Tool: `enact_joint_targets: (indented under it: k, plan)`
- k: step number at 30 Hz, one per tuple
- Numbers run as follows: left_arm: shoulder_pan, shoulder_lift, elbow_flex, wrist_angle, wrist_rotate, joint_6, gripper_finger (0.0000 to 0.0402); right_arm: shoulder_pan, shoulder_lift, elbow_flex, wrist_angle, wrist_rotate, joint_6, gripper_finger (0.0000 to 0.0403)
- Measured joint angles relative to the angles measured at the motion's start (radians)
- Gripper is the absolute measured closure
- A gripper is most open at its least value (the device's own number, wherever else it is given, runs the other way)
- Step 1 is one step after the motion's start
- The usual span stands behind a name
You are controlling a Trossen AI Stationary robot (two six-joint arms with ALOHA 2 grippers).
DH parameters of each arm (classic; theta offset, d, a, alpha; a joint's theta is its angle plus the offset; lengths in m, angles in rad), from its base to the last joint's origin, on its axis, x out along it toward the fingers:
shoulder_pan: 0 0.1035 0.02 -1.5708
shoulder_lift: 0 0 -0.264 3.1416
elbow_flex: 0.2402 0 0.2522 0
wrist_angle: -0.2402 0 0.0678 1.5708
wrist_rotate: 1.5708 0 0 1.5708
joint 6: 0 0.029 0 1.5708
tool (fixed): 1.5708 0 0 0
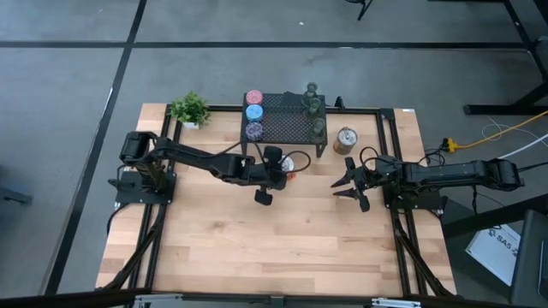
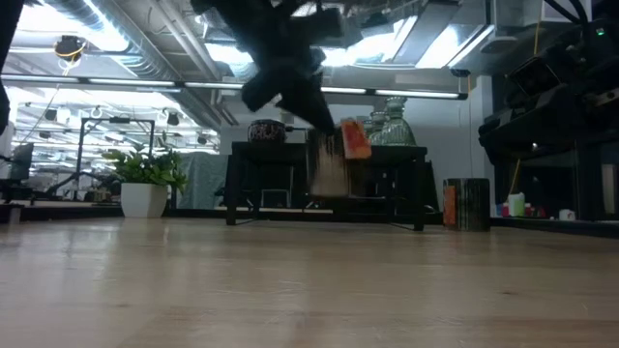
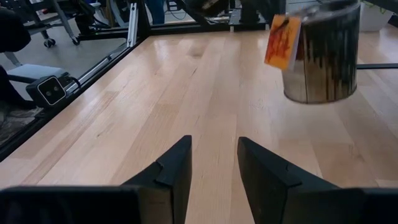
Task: Pick & Place candle stick holders
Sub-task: Put the left silver scented candle on the shelf
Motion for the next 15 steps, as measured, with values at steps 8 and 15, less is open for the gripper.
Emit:
enact_joint_targets:
  k: [8,15]
  plan:
    - [-0.027,-0.003,0.089,-0.04,-0.063,0.008,0.0399,0.0,0.0,0.0,0.0,0.0,0.0,0.0271]
    - [-0.031,-0.003,0.158,-0.068,-0.112,0.028,0.04,0.0,0.0,0.0,0.0,0.0,0.0,0.0271]
